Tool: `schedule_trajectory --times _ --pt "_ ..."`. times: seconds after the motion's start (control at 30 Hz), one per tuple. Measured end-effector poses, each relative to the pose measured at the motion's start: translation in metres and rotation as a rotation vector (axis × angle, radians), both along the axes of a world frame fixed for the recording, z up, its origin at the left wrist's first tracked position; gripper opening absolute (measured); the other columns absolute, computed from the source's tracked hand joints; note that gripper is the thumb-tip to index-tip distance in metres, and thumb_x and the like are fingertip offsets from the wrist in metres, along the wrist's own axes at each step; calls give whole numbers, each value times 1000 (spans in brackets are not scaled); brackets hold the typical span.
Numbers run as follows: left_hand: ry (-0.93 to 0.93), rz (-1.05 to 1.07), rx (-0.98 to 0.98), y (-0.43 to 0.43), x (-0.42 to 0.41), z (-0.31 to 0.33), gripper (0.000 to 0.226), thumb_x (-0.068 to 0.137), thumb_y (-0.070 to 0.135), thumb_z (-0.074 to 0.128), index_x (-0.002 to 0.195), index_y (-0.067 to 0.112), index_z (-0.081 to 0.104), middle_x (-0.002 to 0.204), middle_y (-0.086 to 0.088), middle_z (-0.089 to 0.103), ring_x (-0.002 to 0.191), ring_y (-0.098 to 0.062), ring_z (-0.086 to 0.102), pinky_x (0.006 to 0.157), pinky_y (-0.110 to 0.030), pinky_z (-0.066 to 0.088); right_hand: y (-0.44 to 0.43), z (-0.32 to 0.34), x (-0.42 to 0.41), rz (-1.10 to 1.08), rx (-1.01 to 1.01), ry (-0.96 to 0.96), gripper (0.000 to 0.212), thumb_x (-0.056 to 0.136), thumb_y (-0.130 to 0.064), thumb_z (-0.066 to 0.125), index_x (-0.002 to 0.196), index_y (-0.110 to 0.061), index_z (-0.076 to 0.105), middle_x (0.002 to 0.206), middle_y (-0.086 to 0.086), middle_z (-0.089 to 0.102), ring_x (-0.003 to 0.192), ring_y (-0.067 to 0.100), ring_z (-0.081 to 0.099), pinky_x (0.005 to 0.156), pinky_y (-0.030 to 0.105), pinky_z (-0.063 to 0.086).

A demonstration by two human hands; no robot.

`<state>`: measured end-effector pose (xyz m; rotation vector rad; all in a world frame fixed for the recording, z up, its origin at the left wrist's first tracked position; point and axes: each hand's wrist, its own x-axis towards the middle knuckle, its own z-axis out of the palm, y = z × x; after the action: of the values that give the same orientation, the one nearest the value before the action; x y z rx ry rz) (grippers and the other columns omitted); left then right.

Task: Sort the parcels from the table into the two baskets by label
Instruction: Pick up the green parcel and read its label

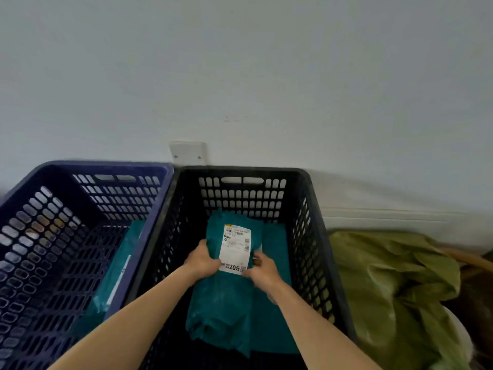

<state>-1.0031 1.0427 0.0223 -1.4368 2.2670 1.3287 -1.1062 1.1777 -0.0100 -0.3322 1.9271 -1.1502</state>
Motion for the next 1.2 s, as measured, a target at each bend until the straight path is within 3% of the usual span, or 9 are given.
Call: schedule_trajectory --times 0.23,0.4,0.5,0.6,0.73,0.83,0.93,1.03,1.2 --pt "-42 81 2 -12 -4 -36 72 89 27 59 150 18 20 134 -12 53 117 -30 54 99 -40 47 -17 -23 -4 32 -27 -76 68 79 9 68 139 -8 42 136 9 52 118 20 52 102 39 47" --pt "-71 169 -84 -10 -1 -50 69 95 30 52 152 18 16 140 -18 41 118 -38 51 98 -42 45 -31 -36 -7 39 -72 -103 59 77 16 66 127 -11 47 111 -1 55 94 8 56 97 45 51" --pt "-108 173 -186 -9 2 -54 65 97 29 48 152 18 15 142 -19 34 118 -40 50 97 -43 43 -39 -43 -3 58 -85 -100 63 76 16 67 132 -6 47 123 8 57 103 16 57 96 45 51" --pt "-141 128 -271 0 2 -60 60 100 28 41 152 18 12 148 -19 28 124 -39 45 100 -44 42 -43 -46 1 53 -95 -68 62 77 15 66 132 -6 47 126 7 56 107 15 55 99 42 50" --pt "-201 33 -516 15 0 -69 63 100 23 40 153 16 7 157 -16 17 141 -32 27 112 -41 32 -42 -48 -1 117 -94 -11 62 78 16 65 133 -5 46 118 2 56 108 14 56 92 21 48" --pt "-111 -134 -631 22 -7 -77 66 98 20 43 155 17 9 161 -14 10 148 -30 13 120 -42 14 -41 -49 -2 189 -99 101 52 82 5 66 129 -12 51 112 -6 58 113 12 57 91 16 44" --pt "-114 -338 -692 27 -13 -89 62 100 27 37 155 22 10 162 -7 2 149 -27 1 117 -49 6 -39 -51 -5 310 -36 436 39 87 -12 59 126 -13 56 122 -2 61 116 15 55 96 23 43" --pt "-198 -373 -662 26 -15 -96 61 94 40 19 152 21 25 159 -5 15 145 -25 14 110 -55 17 -34 -57 -12 542 147 700 52 93 -12 46 145 -9 40 152 9 36 143 24 28 118 31 22" --pt "-290 -471 -610 24 -13 -109 70 76 49 -23 142 26 -30 150 3 -35 142 -22 -30 108 -52 -22 -26 -68 -16 741 339 847 59 101 -23 38 154 -16 14 163 5 -5 150 21 -7 120 43 -6"
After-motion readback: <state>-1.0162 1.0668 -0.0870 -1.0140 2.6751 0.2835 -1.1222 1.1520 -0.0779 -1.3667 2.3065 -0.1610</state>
